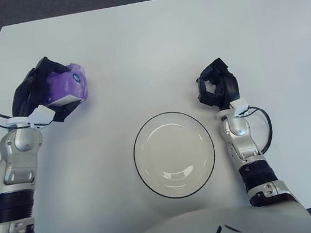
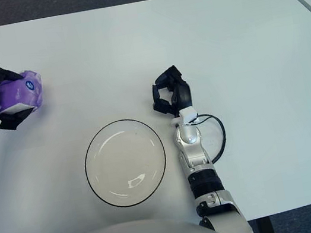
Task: Put the tissue paper into the plate.
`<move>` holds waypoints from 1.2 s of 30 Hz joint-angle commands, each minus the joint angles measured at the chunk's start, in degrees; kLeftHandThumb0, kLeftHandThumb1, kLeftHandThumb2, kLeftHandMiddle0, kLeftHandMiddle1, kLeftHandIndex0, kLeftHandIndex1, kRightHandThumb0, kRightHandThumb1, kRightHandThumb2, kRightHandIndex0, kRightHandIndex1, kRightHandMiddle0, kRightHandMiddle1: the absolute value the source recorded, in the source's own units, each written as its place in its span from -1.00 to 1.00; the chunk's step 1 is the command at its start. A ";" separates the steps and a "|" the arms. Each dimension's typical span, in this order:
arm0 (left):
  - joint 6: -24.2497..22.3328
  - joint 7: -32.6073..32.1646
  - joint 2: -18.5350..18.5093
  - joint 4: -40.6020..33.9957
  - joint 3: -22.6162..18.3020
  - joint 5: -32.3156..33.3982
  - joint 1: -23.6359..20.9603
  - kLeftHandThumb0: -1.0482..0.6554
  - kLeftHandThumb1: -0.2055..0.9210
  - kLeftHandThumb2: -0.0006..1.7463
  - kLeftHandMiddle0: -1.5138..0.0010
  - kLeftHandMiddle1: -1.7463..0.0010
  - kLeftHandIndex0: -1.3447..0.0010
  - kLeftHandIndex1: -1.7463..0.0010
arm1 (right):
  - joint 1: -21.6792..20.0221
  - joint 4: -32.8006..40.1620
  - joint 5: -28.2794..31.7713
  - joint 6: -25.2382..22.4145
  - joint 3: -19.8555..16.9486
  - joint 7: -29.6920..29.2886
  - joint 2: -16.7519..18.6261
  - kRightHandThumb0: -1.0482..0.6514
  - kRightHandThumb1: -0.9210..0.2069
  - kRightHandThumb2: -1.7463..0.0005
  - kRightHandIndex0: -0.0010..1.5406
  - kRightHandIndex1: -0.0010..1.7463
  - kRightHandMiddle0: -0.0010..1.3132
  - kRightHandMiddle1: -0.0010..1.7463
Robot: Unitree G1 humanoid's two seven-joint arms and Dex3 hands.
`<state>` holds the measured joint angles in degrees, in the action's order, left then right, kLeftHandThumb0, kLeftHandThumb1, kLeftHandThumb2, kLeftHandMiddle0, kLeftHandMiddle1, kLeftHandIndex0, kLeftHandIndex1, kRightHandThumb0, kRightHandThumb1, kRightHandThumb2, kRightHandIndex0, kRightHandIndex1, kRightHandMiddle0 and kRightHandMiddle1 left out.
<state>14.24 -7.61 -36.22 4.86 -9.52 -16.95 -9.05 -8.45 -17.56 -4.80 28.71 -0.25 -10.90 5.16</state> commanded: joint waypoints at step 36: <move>12.51 -3.17 22.18 -21.54 4.74 0.03 2.79 -0.53 -0.68 1.00 -0.82 -1.00 -0.36 -1.00 | 3.76 -5.99 -0.41 0.14 -0.53 -0.27 -0.72 -0.26 -0.29 -0.23 0.00 0.69 -0.31 1.00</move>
<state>24.31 -13.55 -14.76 -14.71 -8.62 -17.27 -7.66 -8.72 -18.26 -3.87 29.15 -0.29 -10.48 5.12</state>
